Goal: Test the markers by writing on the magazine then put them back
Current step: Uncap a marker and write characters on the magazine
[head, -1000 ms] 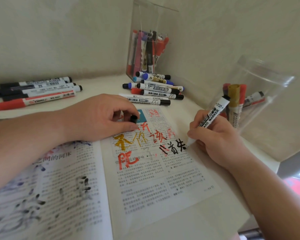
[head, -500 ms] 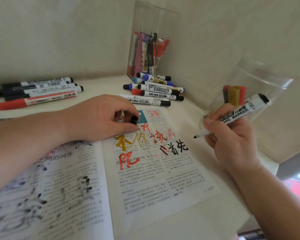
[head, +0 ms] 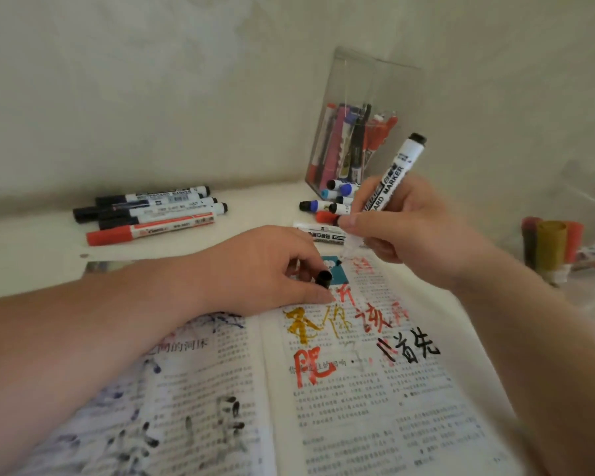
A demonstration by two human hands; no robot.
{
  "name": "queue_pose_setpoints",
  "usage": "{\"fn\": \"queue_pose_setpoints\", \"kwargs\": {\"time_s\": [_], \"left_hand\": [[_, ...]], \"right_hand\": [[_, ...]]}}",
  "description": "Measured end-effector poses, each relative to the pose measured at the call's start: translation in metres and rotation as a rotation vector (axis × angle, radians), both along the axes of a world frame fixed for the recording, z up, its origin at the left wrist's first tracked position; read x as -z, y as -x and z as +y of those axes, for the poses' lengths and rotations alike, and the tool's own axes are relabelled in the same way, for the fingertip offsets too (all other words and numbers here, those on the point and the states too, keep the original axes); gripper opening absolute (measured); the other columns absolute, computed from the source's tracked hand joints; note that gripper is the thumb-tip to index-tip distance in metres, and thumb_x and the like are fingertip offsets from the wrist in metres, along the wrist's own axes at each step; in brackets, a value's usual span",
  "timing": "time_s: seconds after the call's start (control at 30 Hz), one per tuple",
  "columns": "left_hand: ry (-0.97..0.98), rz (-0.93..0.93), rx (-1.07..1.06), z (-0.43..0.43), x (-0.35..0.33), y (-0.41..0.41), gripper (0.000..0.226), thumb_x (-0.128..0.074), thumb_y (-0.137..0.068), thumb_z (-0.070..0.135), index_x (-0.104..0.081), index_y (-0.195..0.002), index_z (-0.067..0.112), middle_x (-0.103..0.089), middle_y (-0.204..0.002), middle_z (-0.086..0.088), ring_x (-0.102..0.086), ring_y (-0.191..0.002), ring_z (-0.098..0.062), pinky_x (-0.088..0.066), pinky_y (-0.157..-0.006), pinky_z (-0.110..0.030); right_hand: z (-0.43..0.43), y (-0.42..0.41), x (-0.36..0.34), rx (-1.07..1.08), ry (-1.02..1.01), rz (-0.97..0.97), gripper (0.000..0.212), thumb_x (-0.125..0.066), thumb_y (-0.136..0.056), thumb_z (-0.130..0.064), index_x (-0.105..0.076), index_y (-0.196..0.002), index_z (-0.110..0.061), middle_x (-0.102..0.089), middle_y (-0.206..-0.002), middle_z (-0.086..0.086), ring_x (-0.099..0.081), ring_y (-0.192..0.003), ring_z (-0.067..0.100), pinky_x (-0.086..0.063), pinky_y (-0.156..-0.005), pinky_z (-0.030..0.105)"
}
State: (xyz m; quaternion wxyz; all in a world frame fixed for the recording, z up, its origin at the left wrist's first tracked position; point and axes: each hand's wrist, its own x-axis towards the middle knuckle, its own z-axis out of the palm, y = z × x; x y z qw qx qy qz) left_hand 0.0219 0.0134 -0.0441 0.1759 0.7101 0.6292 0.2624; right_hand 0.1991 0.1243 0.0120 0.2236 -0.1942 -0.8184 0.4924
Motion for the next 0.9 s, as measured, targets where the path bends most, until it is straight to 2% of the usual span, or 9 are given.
{"fn": "queue_pose_setpoints", "kwargs": {"time_s": [0.17, 0.3, 0.37, 0.43, 0.5, 0.57, 0.7, 0.8, 0.9], "left_hand": [[-0.014, 0.014, 0.008, 0.002, 0.001, 0.0, 0.028, -0.074, -0.081, 0.056, -0.074, -0.097, 0.033, -0.062, -0.085, 0.017, -0.056, -0.082, 0.002, -0.041, -0.069, -0.014], [-0.031, 0.002, 0.025, 0.002, -0.002, -0.002, 0.015, -0.075, -0.08, 0.055, -0.064, -0.083, 0.044, -0.058, -0.079, 0.019, -0.055, -0.077, 0.003, -0.037, -0.065, -0.012], [-0.044, 0.0, 0.033, 0.002, -0.001, -0.002, 0.016, -0.074, -0.08, 0.056, -0.064, -0.082, 0.044, -0.061, -0.081, 0.018, -0.057, -0.079, 0.001, -0.04, -0.067, -0.014], [-0.033, -0.011, 0.028, 0.003, 0.001, -0.001, 0.025, -0.072, -0.08, 0.059, -0.071, -0.089, 0.035, -0.066, -0.091, 0.014, -0.061, -0.086, -0.003, -0.05, -0.076, -0.026], [-0.027, -0.033, 0.042, 0.003, 0.002, -0.001, 0.041, -0.069, -0.079, 0.065, -0.076, -0.099, 0.03, -0.069, -0.098, 0.009, -0.064, -0.09, -0.008, -0.053, -0.081, -0.037], [-0.035, -0.054, 0.063, 0.003, 0.003, -0.001, 0.043, -0.067, -0.079, 0.067, -0.076, -0.1, 0.029, -0.07, -0.101, 0.008, -0.066, -0.093, -0.01, -0.054, -0.082, -0.04], [-0.027, -0.083, 0.065, 0.004, 0.003, 0.0, 0.03, -0.074, -0.084, 0.054, -0.077, -0.096, 0.028, -0.07, -0.101, 0.007, -0.067, -0.094, -0.009, -0.054, -0.084, -0.04], [-0.024, -0.051, 0.077, 0.002, 0.002, -0.001, 0.026, -0.069, -0.086, 0.054, -0.076, -0.101, 0.033, -0.07, -0.102, 0.013, -0.064, -0.092, -0.002, -0.052, -0.081, -0.029], [-0.046, -0.038, 0.072, 0.002, 0.0, -0.002, 0.008, -0.069, -0.087, 0.053, -0.07, -0.088, 0.045, -0.067, -0.094, 0.014, -0.061, -0.084, 0.0, -0.045, -0.073, -0.019]], "right_hand": [[0.001, 0.002, 0.024, -0.012, -0.001, 0.103, 0.014, -0.07, -0.078, -0.013, -0.059, -0.071, -0.007, -0.046, -0.05, -0.01, -0.041, -0.045, 0.003, -0.035, -0.049, 0.013], [-0.001, 0.004, 0.024, -0.032, -0.016, 0.136, 0.012, -0.068, -0.079, -0.011, -0.058, -0.074, -0.007, -0.047, -0.049, -0.012, -0.042, -0.044, 0.002, -0.034, -0.049, 0.012], [0.0, 0.003, 0.024, -0.038, -0.022, 0.116, 0.016, -0.07, -0.08, -0.013, -0.057, -0.074, -0.004, -0.046, -0.05, -0.011, -0.04, -0.045, 0.004, -0.035, -0.049, 0.015], [-0.001, 0.003, 0.025, -0.026, -0.094, 0.01, 0.021, -0.076, -0.084, -0.014, -0.06, -0.076, -0.004, -0.051, -0.053, -0.007, -0.047, -0.05, 0.008, -0.04, -0.054, 0.022], [-0.003, 0.004, 0.027, -0.026, -0.19, -0.117, 0.016, -0.078, -0.088, -0.015, -0.065, -0.079, -0.011, -0.062, -0.064, 0.002, -0.059, -0.06, 0.014, -0.052, -0.063, 0.036], [-0.007, 0.004, 0.028, -0.032, -0.244, -0.158, 0.012, -0.079, -0.087, -0.02, -0.069, -0.084, -0.014, -0.07, -0.08, 0.011, -0.067, -0.074, 0.027, -0.057, -0.076, 0.05], [-0.01, 0.0, 0.027, -0.014, -0.316, -0.156, 0.026, -0.08, -0.082, -0.034, -0.072, -0.089, -0.01, -0.07, -0.088, 0.021, -0.066, -0.084, 0.04, -0.055, -0.077, 0.057], [-0.009, 0.0, 0.031, 0.016, -0.217, 0.012, 0.048, -0.076, -0.079, -0.053, -0.071, -0.098, -0.008, -0.065, -0.091, 0.031, -0.062, -0.081, 0.047, -0.053, -0.073, 0.062], [-0.007, 0.0, 0.031, 0.081, -0.256, 0.082, 0.047, -0.072, -0.083, -0.05, -0.072, -0.105, -0.009, -0.068, -0.088, 0.022, -0.062, -0.078, 0.042, -0.054, -0.069, 0.059]]}}
